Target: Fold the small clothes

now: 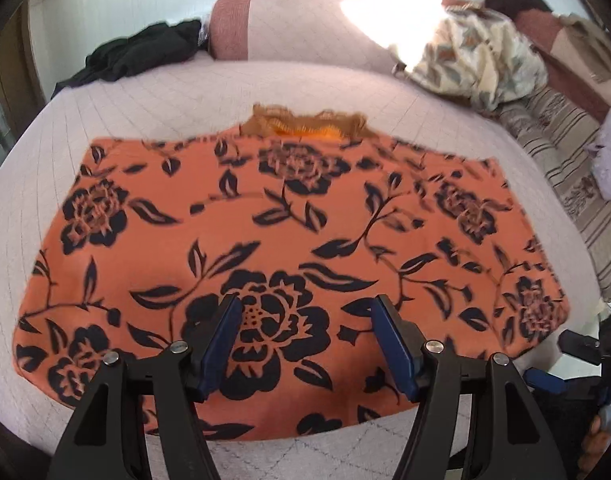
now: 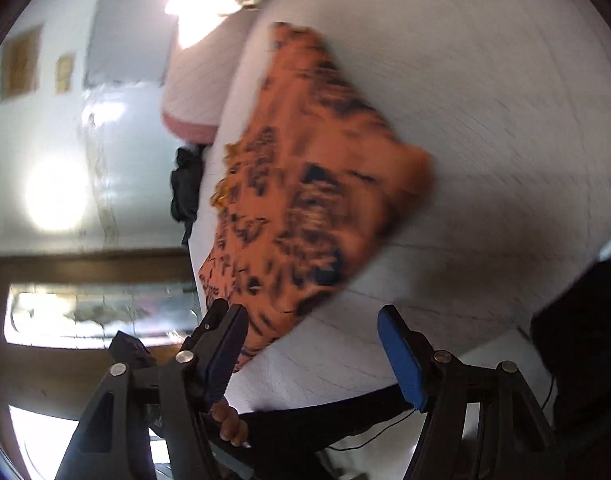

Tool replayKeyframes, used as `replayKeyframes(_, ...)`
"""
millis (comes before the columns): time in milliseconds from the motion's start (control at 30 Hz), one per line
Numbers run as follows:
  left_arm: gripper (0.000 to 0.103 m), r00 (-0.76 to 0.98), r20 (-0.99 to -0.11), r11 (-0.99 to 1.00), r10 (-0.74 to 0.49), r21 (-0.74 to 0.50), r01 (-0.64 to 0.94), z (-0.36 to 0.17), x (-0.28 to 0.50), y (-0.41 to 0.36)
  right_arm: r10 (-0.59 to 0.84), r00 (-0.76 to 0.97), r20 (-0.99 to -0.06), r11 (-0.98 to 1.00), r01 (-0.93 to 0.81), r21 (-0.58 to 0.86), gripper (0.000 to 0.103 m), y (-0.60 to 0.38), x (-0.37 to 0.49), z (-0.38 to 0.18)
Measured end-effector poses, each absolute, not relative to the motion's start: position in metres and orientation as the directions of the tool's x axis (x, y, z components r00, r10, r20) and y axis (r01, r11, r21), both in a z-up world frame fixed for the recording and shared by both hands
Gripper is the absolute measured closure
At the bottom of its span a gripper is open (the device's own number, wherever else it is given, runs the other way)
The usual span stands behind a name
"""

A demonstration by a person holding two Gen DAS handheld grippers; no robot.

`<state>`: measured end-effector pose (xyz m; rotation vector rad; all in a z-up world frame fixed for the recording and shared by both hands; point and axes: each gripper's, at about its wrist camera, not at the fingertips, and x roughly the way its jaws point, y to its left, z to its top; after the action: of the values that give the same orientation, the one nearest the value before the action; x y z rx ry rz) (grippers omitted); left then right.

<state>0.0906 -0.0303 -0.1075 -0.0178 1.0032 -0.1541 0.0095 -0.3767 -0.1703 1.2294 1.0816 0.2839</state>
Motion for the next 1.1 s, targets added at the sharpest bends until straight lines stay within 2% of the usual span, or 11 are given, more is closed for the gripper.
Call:
replayKeyframes(200,0.034,0.529,-0.846,0.995,-0.061,-0.011,0.096,-0.114,0.096,-0.040,0.656,0.607,-0.449,0.266,0.371,0.890,0.032,-0.395,0.030,-0.182)
replayKeyframes(267,0.034,0.524,-0.850,0.997,-0.055,-0.013,0.082,-0.113,0.097,-0.041,0.631,0.632,-0.451,0.255,0.380,0.889,0.049,-0.400,0.038,-0.181)
replayKeyframes(300,0.034,0.524,-0.851,0.997,-0.047,-0.004,0.083,-0.112,0.097,-0.043,0.632,0.619,-0.466,0.273,0.385,0.882,0.089,-0.400,0.043,-0.180)
replayKeyframes(333,0.034,0.524,-0.851,0.996,-0.040,0.005,0.085,-0.112,0.096,-0.043,0.629,0.606,-0.487,0.299,0.389,0.871,0.095,-0.402,0.045,-0.178)
replayKeyframes(433,0.034,0.526,-0.850,0.996,-0.039,0.008,0.087,-0.114,0.095,-0.041,0.537,0.632,-0.559,0.502,0.294,0.814,0.096,-0.393,0.046,-0.133)
replayKeyframes(533,0.033,0.525,-0.850,0.996,-0.035,0.013,0.087,-0.116,0.098,-0.043,0.467,0.618,-0.633,0.654,0.241,0.717,0.095,-0.380,0.050,-0.112)
replayKeyframes(600,0.033,0.526,-0.850,0.996,-0.031,0.017,0.085,-0.116,0.099,-0.044,0.485,0.502,-0.716,0.672,0.311,0.673,0.091,-0.381,0.058,-0.143)
replayKeyframes(667,0.033,0.530,-0.847,0.996,-0.033,0.015,0.087,-0.116,0.098,-0.044,0.567,0.514,-0.644,0.548,0.348,0.760,0.083,-0.397,0.046,-0.160)
replayKeyframes(733,0.033,0.531,-0.846,0.996,-0.040,0.008,0.088,-0.116,0.098,-0.043,0.524,0.542,-0.657,0.571,0.348,0.743,0.050,-0.410,0.033,-0.145)
replayKeyframes(800,0.032,0.537,-0.842,0.996,-0.041,0.008,0.089,-0.116,0.096,-0.043,0.477,0.596,-0.645,0.582,0.336,0.741,0.034,-0.426,0.021,-0.127)
replayKeyframes(1100,0.031,0.565,-0.823,0.994,-0.065,-0.006,0.105,-0.117,0.091,-0.040,0.553,0.562,-0.615,0.661,0.153,0.735,0.035,-0.445,0.130,-0.106)
